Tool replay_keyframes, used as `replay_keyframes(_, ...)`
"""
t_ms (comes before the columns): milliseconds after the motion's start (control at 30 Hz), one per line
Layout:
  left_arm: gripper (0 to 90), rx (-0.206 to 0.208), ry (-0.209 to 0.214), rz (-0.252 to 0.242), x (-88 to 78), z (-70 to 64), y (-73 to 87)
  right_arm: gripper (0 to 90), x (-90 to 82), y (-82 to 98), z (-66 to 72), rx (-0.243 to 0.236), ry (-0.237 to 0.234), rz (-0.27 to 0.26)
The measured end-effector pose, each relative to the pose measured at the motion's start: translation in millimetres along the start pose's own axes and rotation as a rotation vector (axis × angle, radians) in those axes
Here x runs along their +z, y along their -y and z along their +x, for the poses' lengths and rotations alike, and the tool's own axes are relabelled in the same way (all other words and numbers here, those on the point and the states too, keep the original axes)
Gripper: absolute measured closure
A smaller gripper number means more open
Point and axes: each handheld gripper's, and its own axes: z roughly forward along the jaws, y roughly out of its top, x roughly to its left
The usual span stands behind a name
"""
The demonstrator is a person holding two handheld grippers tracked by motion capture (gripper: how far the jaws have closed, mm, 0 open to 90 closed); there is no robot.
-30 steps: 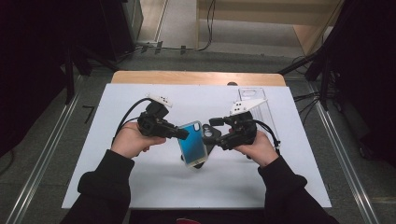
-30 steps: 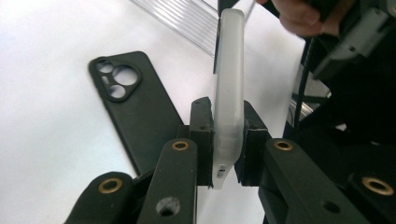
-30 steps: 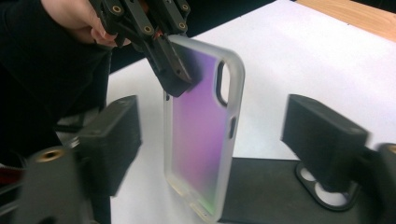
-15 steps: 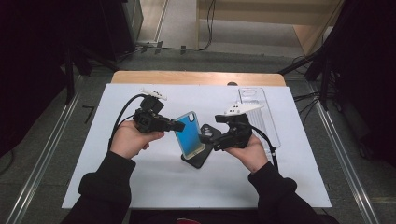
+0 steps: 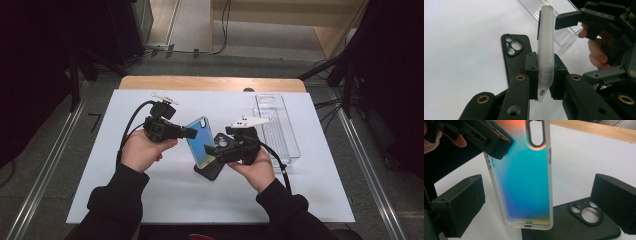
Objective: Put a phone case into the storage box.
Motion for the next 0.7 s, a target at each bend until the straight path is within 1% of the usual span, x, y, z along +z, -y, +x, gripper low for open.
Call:
replay_keyframes(133, 80.5, -0.014, -0.004, -0.002, 1.7, -2.2, -0.2, 0.0, 4.3, 1.7, 5.3, -0.006, 0.017, 0.004)
replay_keyframes(300, 80.5, -0.023, -0.008, -0.003, 2.7, -4.3, -0.4, 0.0, 7.3, 1.7, 8.9, -0.008, 0.029, -0.002)
replay_keyframes(433, 80.5, -0.024, -0.008, -0.001, 5.1, -6.3, -0.6, 0.0, 11.1, 1.7, 10.2, 0.003, 0.047, 0.001)
replay_keyframes(533, 80.5, -0.023, -0.011, 0.002, 7.6, -8.6, -0.4, 0.0, 13.7, 1.6, 11.7, 0.005, 0.049, -0.001)
replay_keyframes(600, 80.4, -0.02, -0.012, 0.005, 8.9, -10.0, -0.4, 0.0, 15.4, 1.7, 13.2, 0.007, 0.04, 0.001)
replay_keyframes(700, 80.4, -0.017, -0.01, 0.004, 11.6, -12.5, -0.3, 0.0, 18.3, 1.9, 15.6, -0.001, 0.046, 0.009)
